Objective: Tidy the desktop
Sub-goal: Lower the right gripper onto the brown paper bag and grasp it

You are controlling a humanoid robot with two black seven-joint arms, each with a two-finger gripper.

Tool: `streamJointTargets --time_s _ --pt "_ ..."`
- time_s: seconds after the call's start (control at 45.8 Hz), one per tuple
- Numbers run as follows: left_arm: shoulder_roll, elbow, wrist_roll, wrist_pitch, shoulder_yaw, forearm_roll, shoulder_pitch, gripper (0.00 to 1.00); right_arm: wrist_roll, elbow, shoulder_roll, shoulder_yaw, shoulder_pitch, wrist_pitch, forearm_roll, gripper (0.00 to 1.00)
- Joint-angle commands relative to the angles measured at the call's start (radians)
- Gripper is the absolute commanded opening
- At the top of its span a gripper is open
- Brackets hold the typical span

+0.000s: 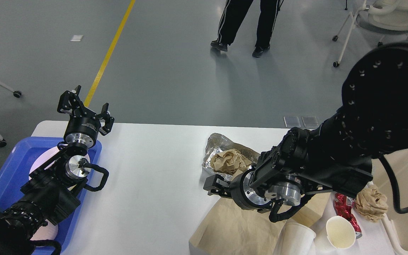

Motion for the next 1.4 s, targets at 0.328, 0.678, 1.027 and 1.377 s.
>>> streamJointTargets --time_s 0.328,0.678,1.027,1.377 --pt "0.0 0.0 0.0 0.0 0.0 0.0 0.0 0.97 -0.035 -0.167 -0.004 0.013 -0.233 -0.019 -0.006 1.0" --pt "0.0 0.0 0.0 0.0 0.0 0.0 0.0 0.97 -0.046 -0.248 -0.003 0.011 -0.355 -0.046 -0.027 1.0" --pt "0.0 0.0 0.0 0.0 0.0 0.0 0.0 0.97 -0.058 -0.291 -0.003 0.008 -0.501 -0.126 -0.064 0.93" --pt "0.0 0.0 0.0 0.0 0.0 0.0 0.0 0.97 -0.05 -0.295 -0.001 0.013 -0.549 -0.152 -0.07 0.0"
